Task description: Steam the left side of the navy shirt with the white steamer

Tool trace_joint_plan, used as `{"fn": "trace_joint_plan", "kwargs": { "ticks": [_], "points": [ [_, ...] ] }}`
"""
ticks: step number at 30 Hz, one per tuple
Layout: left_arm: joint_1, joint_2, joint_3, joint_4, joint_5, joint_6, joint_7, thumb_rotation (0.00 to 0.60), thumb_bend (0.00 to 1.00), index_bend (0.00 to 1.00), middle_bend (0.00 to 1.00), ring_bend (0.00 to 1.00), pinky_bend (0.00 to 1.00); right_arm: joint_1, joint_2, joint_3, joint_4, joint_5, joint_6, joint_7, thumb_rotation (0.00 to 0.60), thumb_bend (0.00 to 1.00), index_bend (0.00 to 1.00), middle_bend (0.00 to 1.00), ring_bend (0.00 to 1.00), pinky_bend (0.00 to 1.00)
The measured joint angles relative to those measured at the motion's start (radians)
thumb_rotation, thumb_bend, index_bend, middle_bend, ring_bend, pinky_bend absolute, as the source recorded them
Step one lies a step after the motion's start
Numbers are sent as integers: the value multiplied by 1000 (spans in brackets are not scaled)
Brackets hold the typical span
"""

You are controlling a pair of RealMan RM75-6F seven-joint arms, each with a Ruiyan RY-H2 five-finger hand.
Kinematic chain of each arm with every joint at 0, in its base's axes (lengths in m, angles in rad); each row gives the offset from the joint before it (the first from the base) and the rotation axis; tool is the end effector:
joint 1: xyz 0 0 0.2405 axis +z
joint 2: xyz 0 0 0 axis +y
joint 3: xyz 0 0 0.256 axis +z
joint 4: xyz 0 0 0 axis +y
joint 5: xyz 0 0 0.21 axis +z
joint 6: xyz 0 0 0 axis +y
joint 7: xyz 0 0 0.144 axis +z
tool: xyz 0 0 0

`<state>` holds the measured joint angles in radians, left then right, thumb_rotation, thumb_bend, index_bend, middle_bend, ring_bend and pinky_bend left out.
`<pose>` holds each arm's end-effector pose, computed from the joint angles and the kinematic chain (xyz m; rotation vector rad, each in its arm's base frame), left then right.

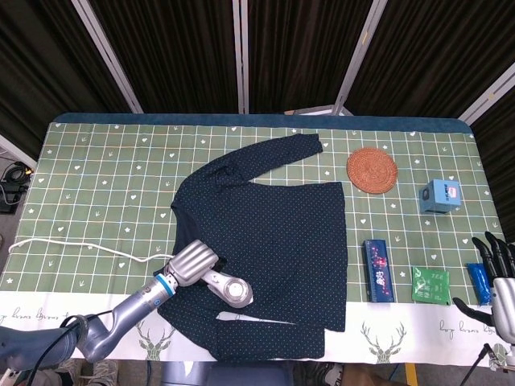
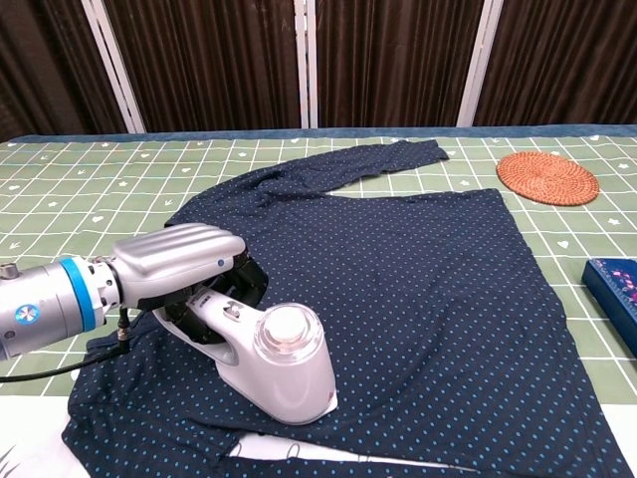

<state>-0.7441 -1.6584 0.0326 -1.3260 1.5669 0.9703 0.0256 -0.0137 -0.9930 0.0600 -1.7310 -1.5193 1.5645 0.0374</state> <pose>-0.1471 0.2843 -0.0733 -2.2698 -0.8508 -1.0401 -0.3039 -0.1520 0.1981 1.2921 -0.9064 0.9250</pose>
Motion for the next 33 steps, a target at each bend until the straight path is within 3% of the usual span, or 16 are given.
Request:
{"fn": "trace_joint_plan", "kwargs": {
  "ticks": [33],
  "points": [
    [54,93,25,57,2,29,-52,600,405,989,911,823,1000,-3,2,0,-3,-6,8,2,600,0,0,0,0,0]
  ]
}}
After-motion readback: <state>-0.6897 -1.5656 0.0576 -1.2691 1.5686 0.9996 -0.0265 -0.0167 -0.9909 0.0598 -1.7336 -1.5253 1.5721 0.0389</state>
